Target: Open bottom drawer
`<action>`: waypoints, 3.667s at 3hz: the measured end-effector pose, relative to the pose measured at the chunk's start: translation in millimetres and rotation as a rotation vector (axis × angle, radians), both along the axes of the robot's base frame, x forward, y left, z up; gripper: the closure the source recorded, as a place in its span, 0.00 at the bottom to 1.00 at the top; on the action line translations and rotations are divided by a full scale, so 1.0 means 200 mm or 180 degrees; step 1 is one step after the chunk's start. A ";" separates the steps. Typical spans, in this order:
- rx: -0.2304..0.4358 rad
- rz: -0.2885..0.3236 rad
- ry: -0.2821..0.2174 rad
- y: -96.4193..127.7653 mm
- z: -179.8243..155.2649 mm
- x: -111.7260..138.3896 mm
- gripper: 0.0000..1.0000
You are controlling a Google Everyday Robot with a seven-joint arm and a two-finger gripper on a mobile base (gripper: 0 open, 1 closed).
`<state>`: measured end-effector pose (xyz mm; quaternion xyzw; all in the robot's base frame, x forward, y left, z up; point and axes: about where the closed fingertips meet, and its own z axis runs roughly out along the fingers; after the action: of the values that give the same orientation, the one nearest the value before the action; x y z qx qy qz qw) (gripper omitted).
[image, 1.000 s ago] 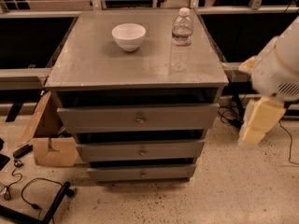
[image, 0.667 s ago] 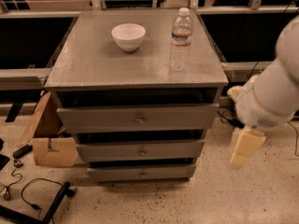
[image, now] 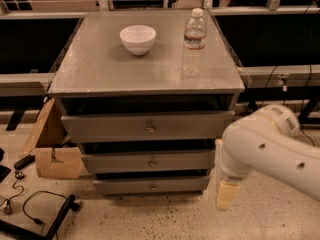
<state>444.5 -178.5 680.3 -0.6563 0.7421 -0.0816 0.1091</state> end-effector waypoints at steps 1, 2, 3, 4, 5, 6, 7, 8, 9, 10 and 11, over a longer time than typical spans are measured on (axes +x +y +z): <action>-0.0065 -0.0026 -0.0109 -0.03 -0.04 0.02 0.00; -0.0056 -0.0022 -0.0090 -0.03 -0.04 0.01 0.00; -0.0081 -0.0008 -0.0085 0.00 -0.20 0.09 0.00; -0.0001 0.0026 -0.0041 0.11 -0.70 0.25 0.00; 0.0025 0.0012 -0.0050 0.17 -0.99 0.33 0.00; 0.0035 0.0091 -0.0110 0.21 -1.21 0.43 0.00; -0.0027 0.0193 -0.0155 0.20 -1.23 0.44 0.00; -0.0023 0.0187 -0.0151 0.20 -1.23 0.44 0.00; -0.0029 0.0279 -0.0096 0.27 -1.40 0.45 0.00; -0.0026 0.0352 -0.0003 0.35 -1.71 0.43 0.00; 0.0054 0.0355 -0.0014 0.39 -2.01 0.44 0.00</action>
Offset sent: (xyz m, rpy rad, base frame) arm 0.0040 -0.0069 -0.0084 -0.0203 -0.0341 -0.0083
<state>531.8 -101.5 278.6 -0.6956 0.7047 -0.0706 0.1207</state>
